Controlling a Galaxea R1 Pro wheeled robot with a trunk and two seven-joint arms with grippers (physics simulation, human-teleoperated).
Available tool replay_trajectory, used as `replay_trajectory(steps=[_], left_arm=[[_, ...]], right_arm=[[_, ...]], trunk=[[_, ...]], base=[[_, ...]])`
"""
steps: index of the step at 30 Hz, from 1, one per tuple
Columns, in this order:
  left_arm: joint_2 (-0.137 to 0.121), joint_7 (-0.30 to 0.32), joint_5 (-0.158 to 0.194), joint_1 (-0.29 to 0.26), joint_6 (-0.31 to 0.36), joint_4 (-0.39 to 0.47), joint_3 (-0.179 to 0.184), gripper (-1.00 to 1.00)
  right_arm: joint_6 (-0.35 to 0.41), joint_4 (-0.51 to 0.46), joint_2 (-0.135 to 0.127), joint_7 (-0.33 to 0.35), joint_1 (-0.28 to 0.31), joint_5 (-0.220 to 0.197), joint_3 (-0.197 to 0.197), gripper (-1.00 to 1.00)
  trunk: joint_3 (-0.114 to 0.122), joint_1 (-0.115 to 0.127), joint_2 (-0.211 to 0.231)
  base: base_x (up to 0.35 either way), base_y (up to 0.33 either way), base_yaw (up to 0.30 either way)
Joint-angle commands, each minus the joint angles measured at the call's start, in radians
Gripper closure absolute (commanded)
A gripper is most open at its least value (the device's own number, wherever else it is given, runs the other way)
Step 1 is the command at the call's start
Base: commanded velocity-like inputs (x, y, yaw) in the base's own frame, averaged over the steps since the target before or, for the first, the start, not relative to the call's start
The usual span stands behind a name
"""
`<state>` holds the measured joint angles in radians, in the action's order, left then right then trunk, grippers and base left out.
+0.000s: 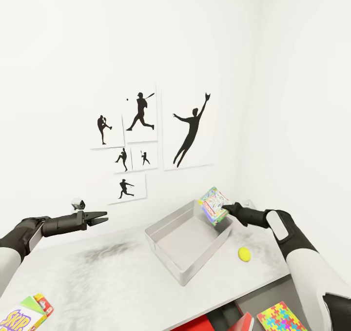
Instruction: Put all the toys in the child's room - the three board games (two on the bed and one on the table), the two jigsaw puzzles on the table, and the tennis ball on the table - inside the toy box on the table in the child's room.
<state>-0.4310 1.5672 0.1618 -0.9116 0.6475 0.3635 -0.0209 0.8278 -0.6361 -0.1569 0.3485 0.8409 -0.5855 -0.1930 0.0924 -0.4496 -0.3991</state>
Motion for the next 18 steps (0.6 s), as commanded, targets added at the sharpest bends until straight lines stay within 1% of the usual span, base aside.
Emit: replay_trajectory(steps=[1, 3, 4, 7, 9, 12, 18], left_arm=[[0.0, 0.004, -0.001, -0.001, 0.011, 0.0, -0.001, -1.0], [0.0, 0.004, -0.001, 0.0, 0.011, 0.0, -0.001, -1.0], [0.0, 0.004, -0.001, 0.0, 0.011, 0.0, -0.001, -1.0], [-0.001, 0.004, -0.001, 0.0, 0.011, 0.0, -0.002, -1.0], [-0.001, 0.004, -0.001, 0.0, 0.011, 0.0, -0.002, -1.0], [-0.001, 0.004, -0.001, 0.0, 0.011, 0.0, -0.002, -1.0], [-0.002, 0.004, -0.001, 0.0, 0.011, 0.0, -0.002, -1.0]], right_arm=[[0.007, 0.024, 0.004, -0.03, 0.019, -0.001, -0.003, 1.0], [0.008, 0.077, 0.015, -0.092, 0.058, -0.002, -0.002, 1.0], [0.009, 0.088, 0.018, -0.104, 0.067, -0.002, -0.002, 1.0], [0.013, 0.123, 0.041, -0.144, 0.104, 0.0, -0.001, 1.0], [0.018, 0.128, 0.057, -0.153, 0.116, 0.003, 0.002, 1.0], [0.023, 0.129, 0.071, -0.156, 0.122, 0.008, 0.004, 1.0], [0.025, 0.127, 0.079, -0.156, 0.125, 0.013, 0.01, 1.0]], trunk=[[-0.001, 0.0, -0.001], [-0.001, 0.0, -0.001], [-0.001, 0.0, -0.001], [-0.001, 0.0, -0.001], [-0.001, 0.0, -0.001], [-0.001, 0.0, -0.001], [-0.001, 0.0, -0.001]], base=[[0.0, 0.0, 0.0], [0.0, 0.0, 0.0], [0.0, 0.0, 0.0], [0.0, 0.0, 0.0], [0.0, 0.0, 0.0], [0.0, 0.0, 0.0], [0.0, 0.0, 0.0]])
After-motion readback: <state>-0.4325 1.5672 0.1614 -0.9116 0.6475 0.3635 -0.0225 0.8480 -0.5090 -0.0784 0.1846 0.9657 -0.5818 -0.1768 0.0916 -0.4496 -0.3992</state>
